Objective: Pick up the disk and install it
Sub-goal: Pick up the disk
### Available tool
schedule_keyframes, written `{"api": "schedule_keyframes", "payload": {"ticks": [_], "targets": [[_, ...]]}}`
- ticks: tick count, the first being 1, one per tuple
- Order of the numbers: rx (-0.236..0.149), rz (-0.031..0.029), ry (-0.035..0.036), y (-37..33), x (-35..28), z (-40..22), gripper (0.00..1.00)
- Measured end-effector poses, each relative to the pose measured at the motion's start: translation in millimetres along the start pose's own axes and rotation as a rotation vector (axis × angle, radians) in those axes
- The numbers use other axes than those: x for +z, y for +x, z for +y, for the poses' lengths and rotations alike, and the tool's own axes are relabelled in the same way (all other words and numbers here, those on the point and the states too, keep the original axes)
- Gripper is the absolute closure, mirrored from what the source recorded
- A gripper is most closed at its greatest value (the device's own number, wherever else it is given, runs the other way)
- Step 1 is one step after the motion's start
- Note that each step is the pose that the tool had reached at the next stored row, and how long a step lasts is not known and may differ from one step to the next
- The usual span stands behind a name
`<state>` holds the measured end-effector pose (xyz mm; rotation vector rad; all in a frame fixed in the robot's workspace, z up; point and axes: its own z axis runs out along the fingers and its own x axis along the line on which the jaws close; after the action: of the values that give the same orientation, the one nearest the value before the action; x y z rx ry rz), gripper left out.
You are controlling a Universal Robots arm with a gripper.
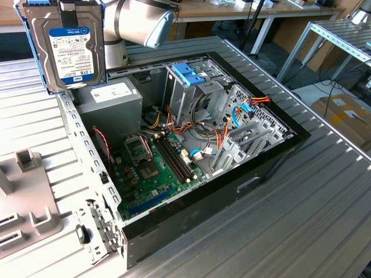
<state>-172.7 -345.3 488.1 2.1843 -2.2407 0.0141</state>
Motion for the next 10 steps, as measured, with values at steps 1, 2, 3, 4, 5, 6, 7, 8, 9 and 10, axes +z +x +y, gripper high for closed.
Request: {"api": "schedule_keyframes", "payload": {"ticks": [1, 2, 3, 4, 5, 6, 7, 8, 9, 10], "targets": [[0.0, -0.0001, 0.0001, 0.0, 0.0, -0.7, 0.65], [0.0, -0.0001, 0.0, 0.0, 0.0, -2.1, 0.65], [0.0, -0.0002, 0.0002, 0.0, 0.1, -3.0, 0.65], [0.0, -0.0001, 0.0001, -0.1, 0.0, -5.1, 0.65], [0.0, -0.0001, 0.0001, -0.1, 0.0, -6.3, 0.65], [0.0, -0.0001, 0.0001, -0.1, 0.0, -7.6, 0.65], [0.0, -0.0001, 0.0001, -0.2, 0.0, -10.8, 0.65], [0.0, -0.0001, 0.0001, -0.3, 0.0, -12.4, 0.65], [0.0, -0.0001, 0.0001, -0.3, 0.0, -13.8, 0.65], [0.0, -0.0001, 0.0001, -0.4, 0.0, -15.7, 0.65]]}}
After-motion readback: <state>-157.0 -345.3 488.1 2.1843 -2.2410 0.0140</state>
